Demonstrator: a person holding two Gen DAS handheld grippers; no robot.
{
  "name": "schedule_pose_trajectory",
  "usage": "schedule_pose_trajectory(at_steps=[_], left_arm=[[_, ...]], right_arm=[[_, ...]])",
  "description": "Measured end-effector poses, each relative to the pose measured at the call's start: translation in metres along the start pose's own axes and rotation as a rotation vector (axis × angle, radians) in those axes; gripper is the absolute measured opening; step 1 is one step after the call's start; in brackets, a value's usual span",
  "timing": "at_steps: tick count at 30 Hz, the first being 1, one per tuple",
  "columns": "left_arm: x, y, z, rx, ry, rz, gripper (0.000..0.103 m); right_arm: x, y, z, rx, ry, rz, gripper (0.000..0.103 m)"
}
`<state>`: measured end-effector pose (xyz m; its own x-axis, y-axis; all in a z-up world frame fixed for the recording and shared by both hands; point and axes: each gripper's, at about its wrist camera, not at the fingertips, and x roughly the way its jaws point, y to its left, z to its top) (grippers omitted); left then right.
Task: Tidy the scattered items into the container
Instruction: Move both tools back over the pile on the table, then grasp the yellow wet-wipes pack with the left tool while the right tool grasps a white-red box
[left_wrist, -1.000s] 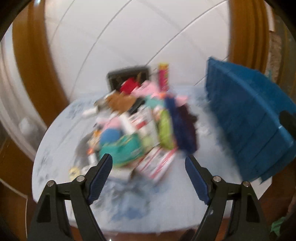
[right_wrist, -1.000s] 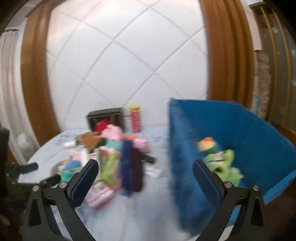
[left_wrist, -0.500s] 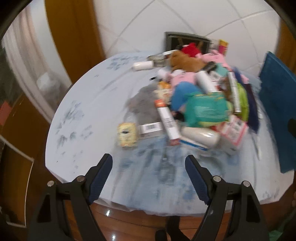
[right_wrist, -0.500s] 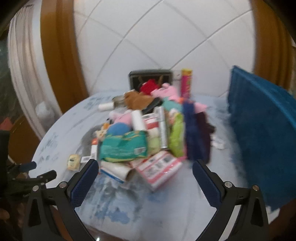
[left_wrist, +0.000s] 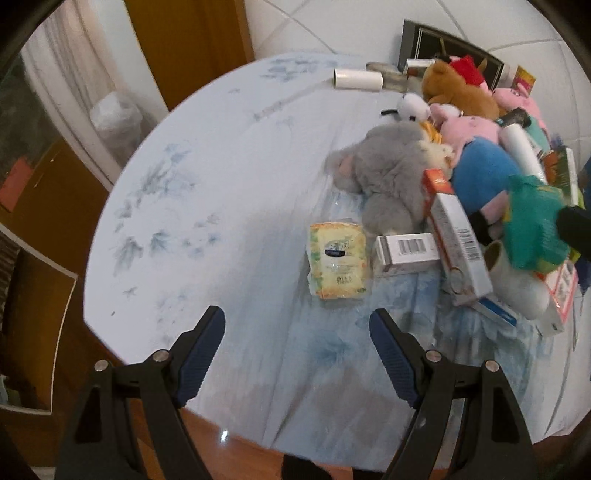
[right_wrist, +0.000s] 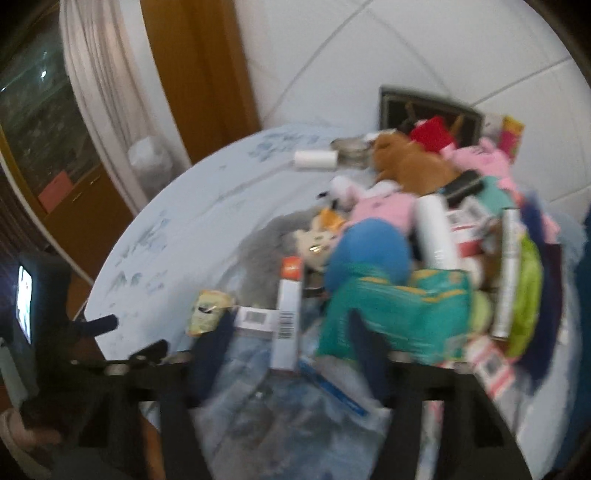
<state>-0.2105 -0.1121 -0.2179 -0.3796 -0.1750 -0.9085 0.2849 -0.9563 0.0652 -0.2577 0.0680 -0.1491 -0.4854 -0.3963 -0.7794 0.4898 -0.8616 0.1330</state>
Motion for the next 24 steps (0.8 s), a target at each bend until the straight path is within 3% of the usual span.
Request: schedule_pose_trajectory(at_steps=[7,10,14,16,18,20,23,24], left_arm=[[0.05,-0.012,0.025,0.101,0.061,-0.07,0.076],[0.074,-0.014,0.031,0.134,0.092,-0.092,0.073],[0.093,-0.012,0.036,0.169,0.109,-0.134,0.059],[0.093,-0.01,0.042,0.188,0.096,-0.147,0.047],[0.094,-0.007,0.047,0.213,0.089,-0.14,0.042],[0.095,-0.004,0.049,0.235,0.084,-0.134,0.042],[0.096,0.0,0.05,0.242,0.091,-0.159,0.042],[0.096,-0.002,0.05,0.253,0.086,-0.15,0.045]], right_arm=[[0.06,0.014,0.007,0.051,0.094,-0.032,0.042],[0.078,0.011,0.006,0.084,0.127,-0.048,0.035],[0.093,0.006,-0.002,0.147,0.159,-0.057,0.033],[0.095,0.004,-0.005,0.178,0.165,-0.053,0.032],[0.097,0.002,-0.008,0.208,0.172,-0.05,0.018],[0.099,0.001,-0.011,0.239,0.179,-0.045,0.014],[0.103,0.006,-0.022,0.259,0.19,-0.048,0.014],[0.105,0.006,-0.023,0.266,0.183,-0.056,0.023]])
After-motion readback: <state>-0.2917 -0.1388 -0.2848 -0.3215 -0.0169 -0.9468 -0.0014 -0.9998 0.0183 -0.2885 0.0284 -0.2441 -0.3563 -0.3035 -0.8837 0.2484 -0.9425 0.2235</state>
